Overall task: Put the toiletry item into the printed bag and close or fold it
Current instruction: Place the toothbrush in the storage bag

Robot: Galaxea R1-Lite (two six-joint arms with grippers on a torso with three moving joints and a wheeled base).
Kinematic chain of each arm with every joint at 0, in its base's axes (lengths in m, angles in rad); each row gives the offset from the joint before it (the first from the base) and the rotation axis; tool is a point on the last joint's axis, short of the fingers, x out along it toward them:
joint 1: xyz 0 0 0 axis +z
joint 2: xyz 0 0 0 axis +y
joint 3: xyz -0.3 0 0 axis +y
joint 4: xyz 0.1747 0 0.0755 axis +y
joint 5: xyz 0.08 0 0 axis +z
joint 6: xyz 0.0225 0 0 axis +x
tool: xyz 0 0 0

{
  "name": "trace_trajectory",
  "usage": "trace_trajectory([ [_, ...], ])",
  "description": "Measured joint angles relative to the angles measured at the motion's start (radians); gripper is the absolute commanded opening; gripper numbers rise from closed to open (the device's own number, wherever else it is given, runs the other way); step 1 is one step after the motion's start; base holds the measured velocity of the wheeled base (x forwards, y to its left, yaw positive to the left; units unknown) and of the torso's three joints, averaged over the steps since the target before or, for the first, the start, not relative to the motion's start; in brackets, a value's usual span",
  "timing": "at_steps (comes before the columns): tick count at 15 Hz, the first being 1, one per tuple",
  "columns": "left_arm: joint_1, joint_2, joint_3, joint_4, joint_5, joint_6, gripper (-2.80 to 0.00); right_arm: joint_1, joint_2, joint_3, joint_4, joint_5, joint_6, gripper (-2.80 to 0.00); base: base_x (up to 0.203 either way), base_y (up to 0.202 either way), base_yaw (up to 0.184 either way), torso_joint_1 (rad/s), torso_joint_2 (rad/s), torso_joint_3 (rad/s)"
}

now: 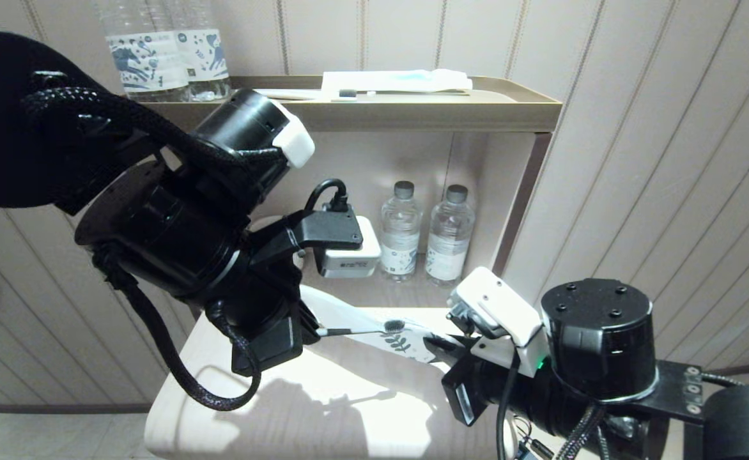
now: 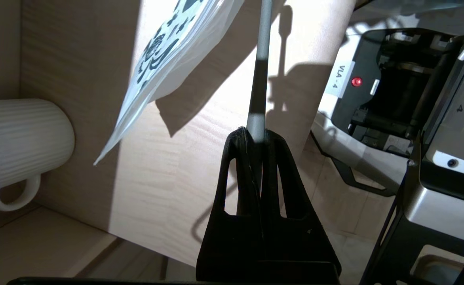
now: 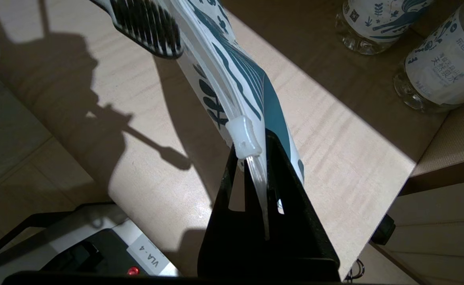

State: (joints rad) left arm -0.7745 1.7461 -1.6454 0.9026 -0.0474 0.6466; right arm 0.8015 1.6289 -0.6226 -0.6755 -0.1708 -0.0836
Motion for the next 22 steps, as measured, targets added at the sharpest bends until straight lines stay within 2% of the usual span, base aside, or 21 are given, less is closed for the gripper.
trace_trajectory([
  [15,0.002,0.022,0.018,-0.012,-0.001,0.000,-2.80,-0.015,0.016,0.001,0.000,0.022,0.003,-2.80,0.000,0.000,0.000,0.000,0.00,0.000],
  [22,0.002,0.038,0.073,-0.054,-0.003,-0.001,-2.80,-0.018,0.030,-0.001,-0.002,0.024,0.003,-2.80,0.000,0.000,0.000,0.000,0.00,0.000],
])
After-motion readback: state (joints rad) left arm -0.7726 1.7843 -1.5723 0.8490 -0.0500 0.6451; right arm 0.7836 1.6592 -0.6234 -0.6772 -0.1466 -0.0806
